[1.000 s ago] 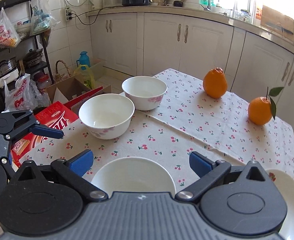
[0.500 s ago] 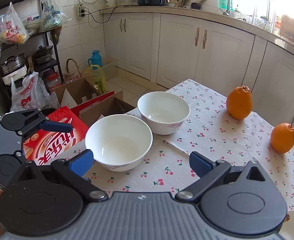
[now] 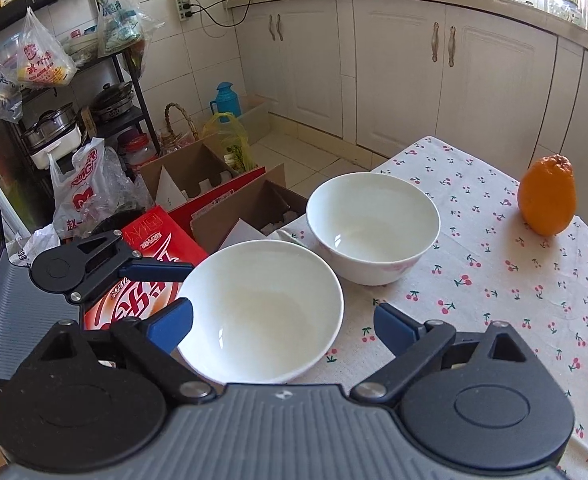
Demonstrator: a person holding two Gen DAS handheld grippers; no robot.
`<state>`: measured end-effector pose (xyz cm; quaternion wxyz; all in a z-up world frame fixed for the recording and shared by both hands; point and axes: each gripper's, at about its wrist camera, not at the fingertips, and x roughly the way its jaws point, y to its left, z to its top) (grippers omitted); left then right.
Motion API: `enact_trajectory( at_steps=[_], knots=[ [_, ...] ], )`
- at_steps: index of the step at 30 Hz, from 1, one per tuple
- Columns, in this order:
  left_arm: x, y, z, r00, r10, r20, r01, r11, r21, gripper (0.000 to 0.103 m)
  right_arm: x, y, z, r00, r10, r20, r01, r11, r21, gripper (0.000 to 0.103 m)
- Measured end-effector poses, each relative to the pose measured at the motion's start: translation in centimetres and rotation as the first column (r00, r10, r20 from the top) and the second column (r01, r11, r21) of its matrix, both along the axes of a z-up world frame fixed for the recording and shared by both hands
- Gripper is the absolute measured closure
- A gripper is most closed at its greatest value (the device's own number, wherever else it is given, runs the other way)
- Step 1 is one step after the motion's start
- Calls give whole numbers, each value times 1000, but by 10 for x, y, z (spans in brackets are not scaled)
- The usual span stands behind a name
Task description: Organize plates and bowls
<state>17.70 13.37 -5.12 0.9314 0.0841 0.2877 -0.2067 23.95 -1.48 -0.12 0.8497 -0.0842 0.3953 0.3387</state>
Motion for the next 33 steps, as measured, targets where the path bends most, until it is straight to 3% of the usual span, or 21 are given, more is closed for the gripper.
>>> enact_trajectory(
  at_steps=[10, 33],
  knots=[
    [4, -2, -1, 1000, -26, -8, 26, 1000, -11, 2, 20, 12, -15, 997, 16, -75, -16, 1000, 3, 14],
    [13, -3, 0, 1000, -26, -13, 25, 999, -21, 9, 25, 10, -20, 994, 13, -107, -11, 1000, 21, 23]
  ],
)
